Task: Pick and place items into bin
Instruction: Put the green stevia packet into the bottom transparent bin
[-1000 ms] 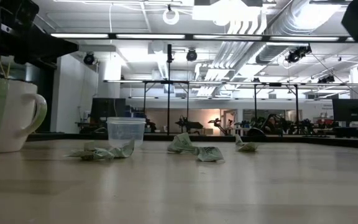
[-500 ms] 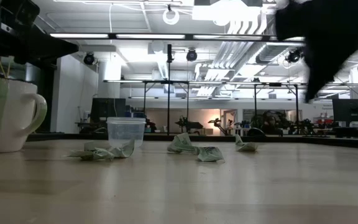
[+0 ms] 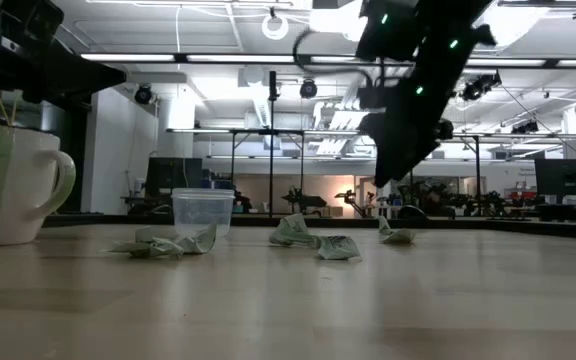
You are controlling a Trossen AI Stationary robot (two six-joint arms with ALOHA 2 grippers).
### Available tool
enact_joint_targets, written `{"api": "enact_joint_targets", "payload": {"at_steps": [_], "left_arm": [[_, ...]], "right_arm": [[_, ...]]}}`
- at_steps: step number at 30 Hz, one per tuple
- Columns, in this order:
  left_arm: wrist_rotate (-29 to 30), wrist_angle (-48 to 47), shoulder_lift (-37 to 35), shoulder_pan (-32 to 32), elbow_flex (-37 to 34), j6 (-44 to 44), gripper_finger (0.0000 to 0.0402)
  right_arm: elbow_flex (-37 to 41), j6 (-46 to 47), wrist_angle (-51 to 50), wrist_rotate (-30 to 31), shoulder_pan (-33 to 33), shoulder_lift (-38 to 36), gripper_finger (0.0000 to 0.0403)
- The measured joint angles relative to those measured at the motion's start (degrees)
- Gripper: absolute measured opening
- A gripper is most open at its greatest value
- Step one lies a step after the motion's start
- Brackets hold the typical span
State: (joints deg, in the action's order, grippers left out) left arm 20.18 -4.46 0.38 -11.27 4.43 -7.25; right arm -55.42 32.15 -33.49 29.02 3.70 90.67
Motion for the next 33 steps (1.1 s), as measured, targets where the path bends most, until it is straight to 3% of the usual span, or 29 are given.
{"api": "enact_joint_targets", "payload": {"at_steps": [3,12,27,33], "left_arm": [[0.00,0.00,0.00,0.00,0.00,0.00,0.0051],[0.02,0.01,0.00,0.00,0.00,0.00,0.0051],[0.02,0.01,0.00,0.00,0.00,0.00,0.0051],[0.02,0.01,0.02,0.00,0.00,0.00,0.0051]], "right_arm": [[0.00,0.77,1.29,-1.41,5.81,0.48,0.0261],[0.00,0.86,9.78,-16.06,17.60,4.47,0.0259],[-0.02,0.40,8.74,-19.02,19.94,11.86,0.0254],[-0.13,0.42,8.79,-19.16,19.92,12.31,0.0197]]}}
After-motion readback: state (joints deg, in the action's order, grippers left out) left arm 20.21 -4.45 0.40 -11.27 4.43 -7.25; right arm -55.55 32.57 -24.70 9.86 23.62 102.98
